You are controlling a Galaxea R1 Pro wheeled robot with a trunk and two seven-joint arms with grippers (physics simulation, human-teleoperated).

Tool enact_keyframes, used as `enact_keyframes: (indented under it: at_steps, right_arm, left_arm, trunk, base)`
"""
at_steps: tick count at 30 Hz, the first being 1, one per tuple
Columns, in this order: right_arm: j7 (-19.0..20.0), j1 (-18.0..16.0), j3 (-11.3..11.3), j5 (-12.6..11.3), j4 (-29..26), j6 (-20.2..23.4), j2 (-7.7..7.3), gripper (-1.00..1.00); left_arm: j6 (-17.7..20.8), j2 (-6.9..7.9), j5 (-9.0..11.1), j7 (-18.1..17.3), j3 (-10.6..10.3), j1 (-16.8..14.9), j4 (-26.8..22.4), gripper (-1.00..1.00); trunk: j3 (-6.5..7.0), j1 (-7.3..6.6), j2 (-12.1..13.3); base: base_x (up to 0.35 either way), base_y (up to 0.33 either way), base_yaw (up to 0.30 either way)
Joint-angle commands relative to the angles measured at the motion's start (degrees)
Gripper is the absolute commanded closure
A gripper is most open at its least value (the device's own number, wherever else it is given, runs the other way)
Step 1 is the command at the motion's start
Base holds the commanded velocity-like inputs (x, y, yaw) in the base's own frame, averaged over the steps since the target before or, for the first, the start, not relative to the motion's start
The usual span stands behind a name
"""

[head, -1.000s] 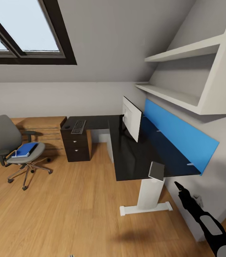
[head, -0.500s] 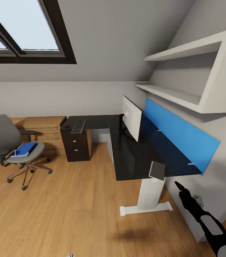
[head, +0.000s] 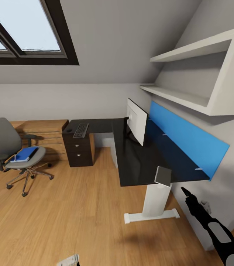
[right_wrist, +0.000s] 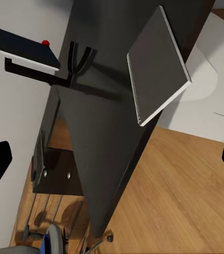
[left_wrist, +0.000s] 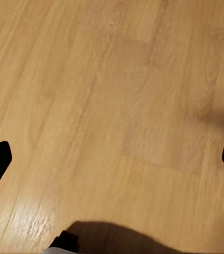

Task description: In the bedroom, organize the workspace by keeping the computer under the desk, ensuring the monitor is on the desk, placing the keyboard on the desk next to the monitor, placing the mouse on the desk next to the keyboard, moving the folder from the swivel chair onto the desk next to the mouse, stacking the notebook on top of the folder with the pen on top of the notebook, and positioning the swivel chair next to the desk.

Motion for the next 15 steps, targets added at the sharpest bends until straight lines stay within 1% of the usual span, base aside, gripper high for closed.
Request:
enact_keyframes:
  at_steps: [1, 7, 13, 15]
  right_arm:
    - [0.1, 0.0, -0.2, -0.5, -0.2, 0.6, 0.05, -1.0]
    - [0.0, 0.0, -0.1, -0.4, -0.3, 0.6, 0.16, -1.0]
    - [-0.1, 0.0, -0.1, -0.4, -0.2, 0.6, 0.19, -1.0]
    - [-0.1, 0.0, -0.1, -0.4, -0.2, 0.5, 0.19, -1.0]
  left_arm:
    - [-0.4, 0.22, 0.6, 0.4, -0.4, -0.1, -1.2, -1.0]
    - [-0.3, 0.61, 0.7, 0.4, -0.3, -0.2, -4.0, -1.0]
    - [-0.3, 1.71, 0.9, 0.4, -0.4, -0.1, -6.2, -1.0]
    - [-0.3, 1.84, 0.9, 0.4, -0.4, -0.1, -6.5, -1.0]
  trunk:
    - [-0.27, 0.24, -0.5]
    - [-1.35, 1.56, -2.9]
    - [-2.43, 2.88, -5.3]
    - [-2.79, 3.31, -6.1]
  base:
    - [0.0, 0.0, 0.0]
    - [0.0, 0.0, 0.0]
    - [0.0, 0.0, 0.0]
    - [0.0, 0.0, 0.0]
